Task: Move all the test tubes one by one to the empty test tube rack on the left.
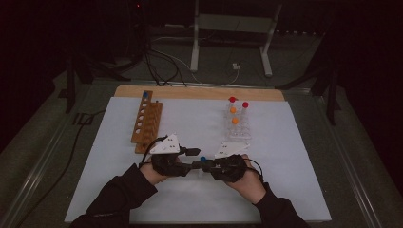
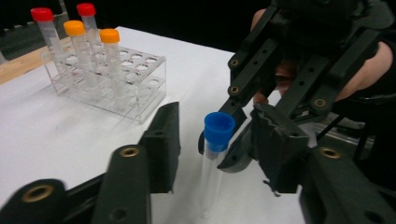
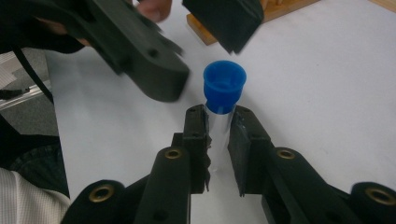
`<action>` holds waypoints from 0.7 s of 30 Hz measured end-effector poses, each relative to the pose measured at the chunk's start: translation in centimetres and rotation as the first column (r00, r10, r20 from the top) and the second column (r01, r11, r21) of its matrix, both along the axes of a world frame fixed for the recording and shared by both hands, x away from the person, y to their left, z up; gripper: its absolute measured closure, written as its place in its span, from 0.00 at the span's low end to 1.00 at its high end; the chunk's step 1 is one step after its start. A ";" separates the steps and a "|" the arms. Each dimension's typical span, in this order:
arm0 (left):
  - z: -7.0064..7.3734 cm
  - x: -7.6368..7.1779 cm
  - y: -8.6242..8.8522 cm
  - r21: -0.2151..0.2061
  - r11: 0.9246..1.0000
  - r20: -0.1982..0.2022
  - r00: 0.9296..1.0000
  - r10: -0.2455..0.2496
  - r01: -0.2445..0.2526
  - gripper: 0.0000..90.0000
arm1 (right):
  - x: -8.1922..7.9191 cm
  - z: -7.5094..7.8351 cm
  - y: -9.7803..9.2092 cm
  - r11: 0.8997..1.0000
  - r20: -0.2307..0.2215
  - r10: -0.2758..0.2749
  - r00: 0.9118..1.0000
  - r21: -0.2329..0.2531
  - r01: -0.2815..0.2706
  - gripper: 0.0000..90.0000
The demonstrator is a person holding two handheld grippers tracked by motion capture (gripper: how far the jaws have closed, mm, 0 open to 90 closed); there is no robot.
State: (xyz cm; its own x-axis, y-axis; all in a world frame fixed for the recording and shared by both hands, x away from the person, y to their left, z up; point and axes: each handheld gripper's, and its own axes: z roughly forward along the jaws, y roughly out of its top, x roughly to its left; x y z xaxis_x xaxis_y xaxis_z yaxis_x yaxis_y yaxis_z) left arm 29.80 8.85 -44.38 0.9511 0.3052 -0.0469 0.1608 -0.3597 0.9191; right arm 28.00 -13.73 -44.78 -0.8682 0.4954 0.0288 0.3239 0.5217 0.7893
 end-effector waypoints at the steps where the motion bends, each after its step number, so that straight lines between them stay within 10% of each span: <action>1: 0.0 0.0 -0.1 0.001 1.000 0.002 1.000 0.003 -0.003 0.65 | 0.0 0.0 0.0 1.000 0.001 0.000 1.000 0.000 0.000 0.86; 21: 0.1 0.3 -0.4 0.015 1.000 0.029 1.000 -0.011 0.011 0.86 | 0.0 0.0 -0.3 0.999 0.003 -0.006 1.000 0.043 0.006 0.81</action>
